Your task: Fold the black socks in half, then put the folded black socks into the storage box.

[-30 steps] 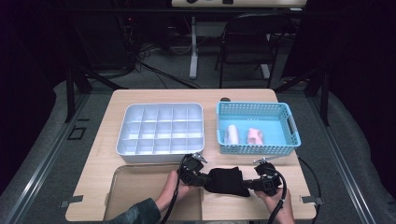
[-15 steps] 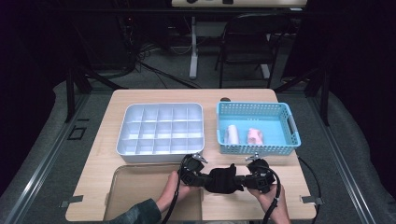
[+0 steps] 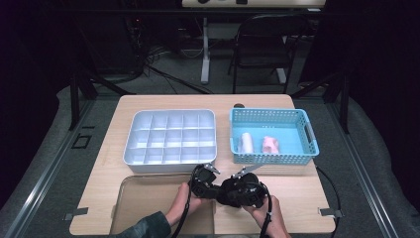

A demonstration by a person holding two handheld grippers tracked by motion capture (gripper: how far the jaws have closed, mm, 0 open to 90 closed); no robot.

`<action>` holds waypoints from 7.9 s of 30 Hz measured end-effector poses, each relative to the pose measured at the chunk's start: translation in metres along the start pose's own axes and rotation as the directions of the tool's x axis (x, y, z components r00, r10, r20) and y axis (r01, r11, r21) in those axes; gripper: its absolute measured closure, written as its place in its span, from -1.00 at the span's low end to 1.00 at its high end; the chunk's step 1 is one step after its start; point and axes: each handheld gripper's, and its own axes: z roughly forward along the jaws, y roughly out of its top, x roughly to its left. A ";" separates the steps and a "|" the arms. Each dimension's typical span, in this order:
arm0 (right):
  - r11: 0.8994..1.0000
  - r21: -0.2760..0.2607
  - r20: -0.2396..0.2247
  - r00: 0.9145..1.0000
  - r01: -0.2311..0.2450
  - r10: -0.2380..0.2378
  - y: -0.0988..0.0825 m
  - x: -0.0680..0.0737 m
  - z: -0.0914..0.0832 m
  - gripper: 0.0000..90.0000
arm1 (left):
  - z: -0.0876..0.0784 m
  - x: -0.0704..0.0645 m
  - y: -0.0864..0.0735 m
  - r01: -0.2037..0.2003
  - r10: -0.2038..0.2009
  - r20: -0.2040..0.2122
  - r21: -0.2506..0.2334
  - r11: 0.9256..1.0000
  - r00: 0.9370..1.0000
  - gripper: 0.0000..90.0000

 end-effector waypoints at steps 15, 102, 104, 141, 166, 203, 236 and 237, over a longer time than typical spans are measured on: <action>1.000 -0.023 0.006 1.000 0.014 -0.014 -0.005 0.003 0.013 0.93 | -0.026 0.006 0.011 0.035 -0.035 0.004 -0.088 0.996 0.999 0.29; 0.992 -0.107 0.092 0.993 -0.070 0.080 -0.022 -0.019 -0.007 0.40 | -0.006 0.014 0.009 0.025 -0.018 0.103 -0.065 0.998 0.994 0.61; 0.986 -0.136 0.119 0.986 -0.100 0.116 -0.025 -0.030 -0.014 0.19 | -0.007 0.014 0.009 0.017 -0.011 0.090 -0.068 0.998 0.996 0.61; 0.991 -0.007 0.285 0.949 -0.137 0.133 -0.028 -0.078 0.002 -1.00 | -0.057 -0.007 0.019 -0.175 0.158 -0.097 -0.197 0.965 0.983 0.61; 0.985 0.071 0.335 0.934 -0.155 0.122 -0.029 -0.081 0.007 -1.00 | -0.101 0.002 0.027 -0.172 0.126 -0.163 -0.310 0.935 0.978 0.61; 0.985 0.060 0.340 0.931 -0.165 0.135 -0.030 -0.080 0.007 -1.00 | -0.115 0.045 0.050 -0.215 0.079 -0.429 -0.280 0.936 0.900 0.61; 0.985 0.055 0.332 0.934 -0.161 0.134 -0.030 -0.079 0.008 -1.00 | -0.059 0.067 0.058 -0.128 0.103 -0.308 -0.061 0.990 0.946 0.61; 0.985 0.055 0.332 0.934 -0.161 0.135 -0.030 -0.079 0.008 -1.00 | -0.056 0.067 0.059 -0.128 0.107 -0.304 -0.050 0.991 0.947 0.61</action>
